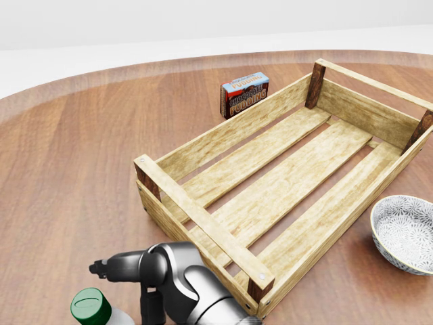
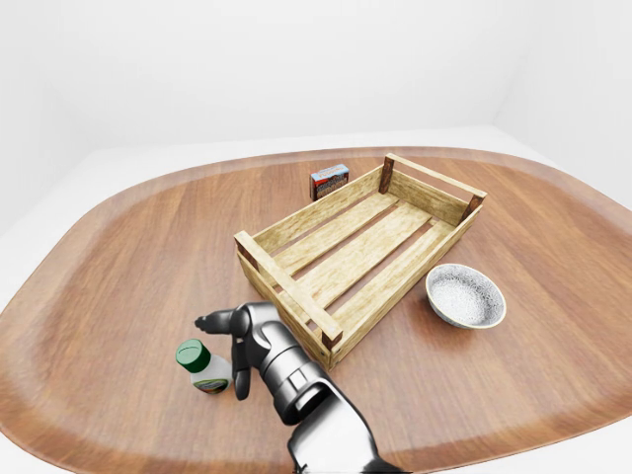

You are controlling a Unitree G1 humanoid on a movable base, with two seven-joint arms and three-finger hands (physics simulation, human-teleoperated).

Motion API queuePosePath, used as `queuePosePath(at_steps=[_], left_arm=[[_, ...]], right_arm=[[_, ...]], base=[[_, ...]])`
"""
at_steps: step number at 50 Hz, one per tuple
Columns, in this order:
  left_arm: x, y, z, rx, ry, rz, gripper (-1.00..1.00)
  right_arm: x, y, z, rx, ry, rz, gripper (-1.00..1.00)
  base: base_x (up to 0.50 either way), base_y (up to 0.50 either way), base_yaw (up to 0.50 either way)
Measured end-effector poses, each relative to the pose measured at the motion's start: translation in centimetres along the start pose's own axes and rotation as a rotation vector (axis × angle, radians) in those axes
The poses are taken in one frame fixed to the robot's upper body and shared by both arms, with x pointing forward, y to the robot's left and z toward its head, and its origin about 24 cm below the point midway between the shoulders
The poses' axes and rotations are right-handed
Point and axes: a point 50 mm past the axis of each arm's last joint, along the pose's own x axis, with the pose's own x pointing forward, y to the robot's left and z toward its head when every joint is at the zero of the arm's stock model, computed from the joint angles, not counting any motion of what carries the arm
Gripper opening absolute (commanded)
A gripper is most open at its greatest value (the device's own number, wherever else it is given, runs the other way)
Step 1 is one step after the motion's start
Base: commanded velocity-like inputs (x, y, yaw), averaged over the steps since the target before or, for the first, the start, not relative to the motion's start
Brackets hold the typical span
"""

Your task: Pick up the salad dressing and put it in the tray.

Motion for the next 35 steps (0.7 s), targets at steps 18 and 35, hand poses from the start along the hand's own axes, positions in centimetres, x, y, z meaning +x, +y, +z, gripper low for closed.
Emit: queuePosePath(at_steps=[18, 35], left_arm=[[-0.2, 0.2, -0.5, 0.0, 0.024, 0.007, 1.0], [-0.2, 0.3, -0.7, -0.002, 0.034, 0.01, 1.0]], right_arm=[[0.1, -0.5, 0.1, 0.179, -0.103, 0.035, 1.0], [-0.5, -1.2, 1.5, 0.284, -0.245, 0.008, 1.0]], base=[[0.0, 0.0, 0.0], [0.0, 0.0, 0.0]])
